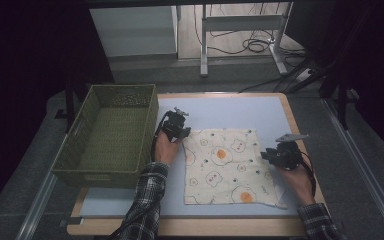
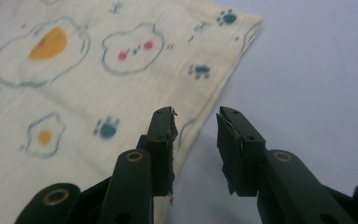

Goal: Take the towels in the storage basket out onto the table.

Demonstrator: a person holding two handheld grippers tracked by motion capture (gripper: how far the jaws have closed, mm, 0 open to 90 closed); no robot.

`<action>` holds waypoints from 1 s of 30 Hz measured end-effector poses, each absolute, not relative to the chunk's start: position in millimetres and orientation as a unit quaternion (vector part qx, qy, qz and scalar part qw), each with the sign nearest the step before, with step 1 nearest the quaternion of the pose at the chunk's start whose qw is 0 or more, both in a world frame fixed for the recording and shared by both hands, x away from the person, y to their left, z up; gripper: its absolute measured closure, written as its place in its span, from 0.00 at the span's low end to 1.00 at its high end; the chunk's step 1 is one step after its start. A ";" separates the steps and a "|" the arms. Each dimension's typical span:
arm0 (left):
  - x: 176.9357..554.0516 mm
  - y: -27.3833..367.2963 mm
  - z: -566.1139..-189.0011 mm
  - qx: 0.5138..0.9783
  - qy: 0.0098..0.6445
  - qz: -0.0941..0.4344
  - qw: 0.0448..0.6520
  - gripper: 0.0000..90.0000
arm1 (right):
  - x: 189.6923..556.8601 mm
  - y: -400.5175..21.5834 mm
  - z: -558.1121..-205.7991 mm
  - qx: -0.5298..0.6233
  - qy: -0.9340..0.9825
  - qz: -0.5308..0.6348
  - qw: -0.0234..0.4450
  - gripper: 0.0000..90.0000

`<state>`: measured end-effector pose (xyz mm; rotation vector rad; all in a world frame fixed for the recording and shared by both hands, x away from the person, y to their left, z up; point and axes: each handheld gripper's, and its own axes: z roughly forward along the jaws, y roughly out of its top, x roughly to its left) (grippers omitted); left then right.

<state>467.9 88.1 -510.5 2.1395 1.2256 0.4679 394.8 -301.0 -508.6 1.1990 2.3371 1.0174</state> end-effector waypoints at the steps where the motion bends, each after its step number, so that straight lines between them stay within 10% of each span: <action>1: 467.9 88.0 -511.5 0.810 0.465 0.177 0.312 0.69 | 400.1 -300.1 -508.2 0.423 0.817 0.358 0.161 0.74; 24: 470.7 99.2 -537.6 0.776 0.496 0.170 0.349 0.68 | 495.0 -271.3 -518.2 0.440 0.813 0.327 0.195 0.71; 30: 470.6 97.0 -537.3 0.775 0.496 0.140 0.365 0.96 | 496.9 -263.9 -517.0 0.443 0.815 0.327 0.182 0.96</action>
